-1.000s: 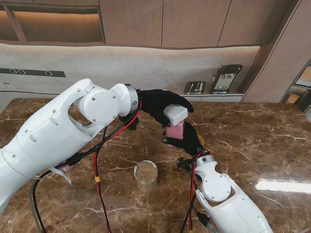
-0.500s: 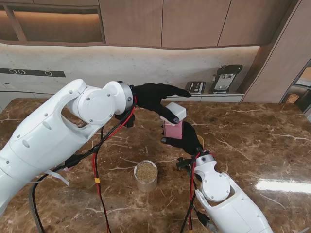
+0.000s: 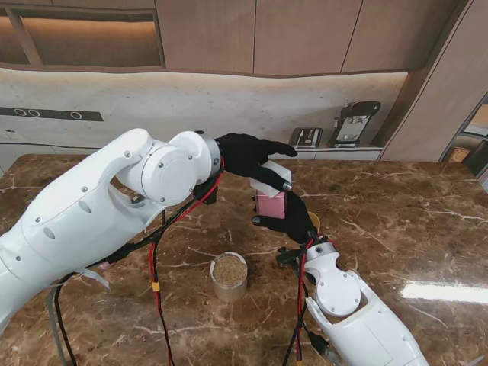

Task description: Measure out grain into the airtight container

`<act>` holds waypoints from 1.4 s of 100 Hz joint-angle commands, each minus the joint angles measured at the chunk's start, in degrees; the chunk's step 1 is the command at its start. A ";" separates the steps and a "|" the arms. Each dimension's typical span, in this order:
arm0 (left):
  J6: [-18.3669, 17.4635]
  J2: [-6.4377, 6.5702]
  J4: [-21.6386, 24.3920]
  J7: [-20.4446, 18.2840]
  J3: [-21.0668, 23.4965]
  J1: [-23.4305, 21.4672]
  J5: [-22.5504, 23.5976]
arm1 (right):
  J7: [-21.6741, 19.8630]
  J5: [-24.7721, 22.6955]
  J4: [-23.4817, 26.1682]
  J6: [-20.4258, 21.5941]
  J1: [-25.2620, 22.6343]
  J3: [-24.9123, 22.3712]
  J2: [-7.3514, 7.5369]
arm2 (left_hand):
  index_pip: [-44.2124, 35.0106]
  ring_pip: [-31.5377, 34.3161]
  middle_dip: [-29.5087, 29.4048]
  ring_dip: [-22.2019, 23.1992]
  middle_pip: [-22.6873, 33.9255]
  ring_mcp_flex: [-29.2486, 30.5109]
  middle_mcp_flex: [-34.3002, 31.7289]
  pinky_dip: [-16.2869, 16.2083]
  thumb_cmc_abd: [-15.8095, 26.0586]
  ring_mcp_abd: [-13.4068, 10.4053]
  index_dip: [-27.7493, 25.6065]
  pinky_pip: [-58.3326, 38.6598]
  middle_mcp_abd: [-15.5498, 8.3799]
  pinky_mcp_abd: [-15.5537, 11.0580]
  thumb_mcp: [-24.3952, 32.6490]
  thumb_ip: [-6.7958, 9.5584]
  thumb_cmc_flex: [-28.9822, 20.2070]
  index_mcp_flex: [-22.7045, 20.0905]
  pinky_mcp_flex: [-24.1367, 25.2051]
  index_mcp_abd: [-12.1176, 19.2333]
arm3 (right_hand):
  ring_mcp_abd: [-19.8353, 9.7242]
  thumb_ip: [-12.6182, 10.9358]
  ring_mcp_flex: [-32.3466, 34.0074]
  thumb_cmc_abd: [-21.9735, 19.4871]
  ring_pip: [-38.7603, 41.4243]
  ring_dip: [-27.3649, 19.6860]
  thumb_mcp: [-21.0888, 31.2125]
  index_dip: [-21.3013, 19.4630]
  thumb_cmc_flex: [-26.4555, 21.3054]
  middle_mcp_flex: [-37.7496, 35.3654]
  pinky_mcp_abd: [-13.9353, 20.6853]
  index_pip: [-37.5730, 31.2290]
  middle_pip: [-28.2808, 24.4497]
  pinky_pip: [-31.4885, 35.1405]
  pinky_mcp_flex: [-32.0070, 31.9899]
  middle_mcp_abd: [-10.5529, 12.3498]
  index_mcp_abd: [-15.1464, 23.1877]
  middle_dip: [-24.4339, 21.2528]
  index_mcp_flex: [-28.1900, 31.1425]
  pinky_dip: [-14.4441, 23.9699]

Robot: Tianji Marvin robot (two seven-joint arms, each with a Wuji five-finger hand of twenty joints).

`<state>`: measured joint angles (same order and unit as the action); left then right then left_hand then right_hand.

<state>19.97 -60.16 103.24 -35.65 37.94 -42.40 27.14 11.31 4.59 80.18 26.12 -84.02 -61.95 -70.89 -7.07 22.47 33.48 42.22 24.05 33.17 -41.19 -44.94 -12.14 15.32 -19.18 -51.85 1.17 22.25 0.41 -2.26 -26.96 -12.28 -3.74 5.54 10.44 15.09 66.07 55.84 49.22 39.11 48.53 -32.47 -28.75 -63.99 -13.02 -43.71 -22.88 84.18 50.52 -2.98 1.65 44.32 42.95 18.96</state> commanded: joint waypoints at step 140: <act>10.96 -0.66 4.69 2.74 -3.53 -1.14 6.26 | -0.45 -0.44 -0.53 -0.35 0.09 0.04 -0.14 | -7.76 6.89 7.06 13.08 1.04 -1.33 6.25 -2.52 -11.49 2.06 -6.18 -6.40 6.97 6.11 42.29 1.94 -5.29 -4.44 -2.81 -3.98 | -6.97 0.32 1.89 -21.89 0.67 0.04 13.10 0.03 -11.13 -6.25 3.80 -9.51 -9.88 -1.07 -0.06 6.85 13.51 1.16 6.98 1.44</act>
<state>30.65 -60.36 108.47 -33.92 33.46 -43.00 36.28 11.49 3.81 79.68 25.97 -83.72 -61.79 -70.88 -14.22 29.23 39.86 55.31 24.12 30.83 -34.06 -45.60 -19.63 18.78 -24.68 -57.11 9.16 26.93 15.54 0.64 -33.31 -16.99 -8.01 1.83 10.22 15.04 66.07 55.84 49.22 39.11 48.53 -32.47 -28.75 -63.87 -13.00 -43.71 -22.88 84.19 50.52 -2.94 1.76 44.32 42.95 18.96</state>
